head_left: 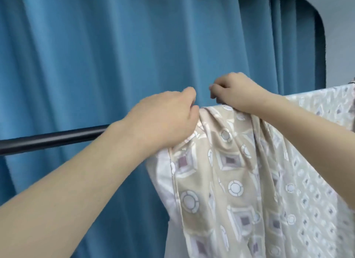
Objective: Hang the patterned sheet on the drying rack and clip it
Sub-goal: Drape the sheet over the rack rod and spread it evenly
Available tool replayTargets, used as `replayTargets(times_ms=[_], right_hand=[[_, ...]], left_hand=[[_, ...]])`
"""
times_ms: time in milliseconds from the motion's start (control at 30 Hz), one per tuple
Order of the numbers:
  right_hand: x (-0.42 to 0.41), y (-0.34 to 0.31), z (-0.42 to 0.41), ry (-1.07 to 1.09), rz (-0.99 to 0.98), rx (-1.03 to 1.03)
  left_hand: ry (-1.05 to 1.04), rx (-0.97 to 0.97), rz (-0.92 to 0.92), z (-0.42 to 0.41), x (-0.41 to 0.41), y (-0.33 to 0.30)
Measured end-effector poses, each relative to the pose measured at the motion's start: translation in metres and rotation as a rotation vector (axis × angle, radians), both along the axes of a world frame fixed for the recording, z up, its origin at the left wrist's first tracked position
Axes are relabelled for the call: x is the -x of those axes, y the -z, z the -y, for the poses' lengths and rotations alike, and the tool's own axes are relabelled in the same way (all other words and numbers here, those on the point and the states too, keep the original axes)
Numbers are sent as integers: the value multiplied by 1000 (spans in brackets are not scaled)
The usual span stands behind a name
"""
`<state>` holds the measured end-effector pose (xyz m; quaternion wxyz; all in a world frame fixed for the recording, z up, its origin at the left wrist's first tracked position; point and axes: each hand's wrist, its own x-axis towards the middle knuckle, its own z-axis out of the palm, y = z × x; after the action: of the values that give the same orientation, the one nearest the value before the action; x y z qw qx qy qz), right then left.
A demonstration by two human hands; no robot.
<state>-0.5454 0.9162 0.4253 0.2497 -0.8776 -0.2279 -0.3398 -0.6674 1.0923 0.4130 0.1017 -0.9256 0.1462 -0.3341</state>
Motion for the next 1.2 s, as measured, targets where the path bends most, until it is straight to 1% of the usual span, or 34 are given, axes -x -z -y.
replayTargets(times_ms=[67,100,167,233,300,367,433,567,633,667,733,800,867,933,967,1033,1100,1167,1200], right_hand=[[25,19,1,-65,157,-74],[36,29,1,-107,191,-57],[54,44,0,-200,215,27],[61,54,1,-318,263,57],[59,57,0,-374,339,62],[56,60,-5,-360,391,65],[52,62,-9,-342,403,39],[53,60,-18,-270,340,-74],[56,55,-28,-249,329,-90],[56,51,-34,-255,321,-88],[57,42,-45,-270,288,-104],[59,28,-55,-296,261,-149],[61,10,-67,-327,242,-187],[61,-11,-83,-338,222,-213],[60,-21,-91,-344,214,-233],[55,-44,-110,-359,201,-294],[49,-67,-132,-374,183,-367],[43,-92,-160,-380,150,-436],[41,-102,-176,-381,138,-465]], left_hand=[[140,-158,205,-15,25,20],[202,-219,236,-22,37,30],[233,-330,173,-37,52,48],[205,-478,163,-49,58,65],[172,-594,225,-59,54,73],[121,-654,301,-62,43,73],[119,-659,386,-61,34,71],[128,-679,487,-62,26,61],[182,-639,487,-64,27,58],[219,-642,454,-64,30,61],[255,-698,329,-67,43,77],[163,-781,238,-68,54,95],[46,-841,287,-72,54,103],[-42,-810,395,-78,51,94],[-47,-772,480,-83,50,84],[-43,-667,677,-96,54,58],[-118,-539,784,-116,61,20],[-296,-432,825,-141,70,-20],[-433,-380,799,-156,72,-37]])
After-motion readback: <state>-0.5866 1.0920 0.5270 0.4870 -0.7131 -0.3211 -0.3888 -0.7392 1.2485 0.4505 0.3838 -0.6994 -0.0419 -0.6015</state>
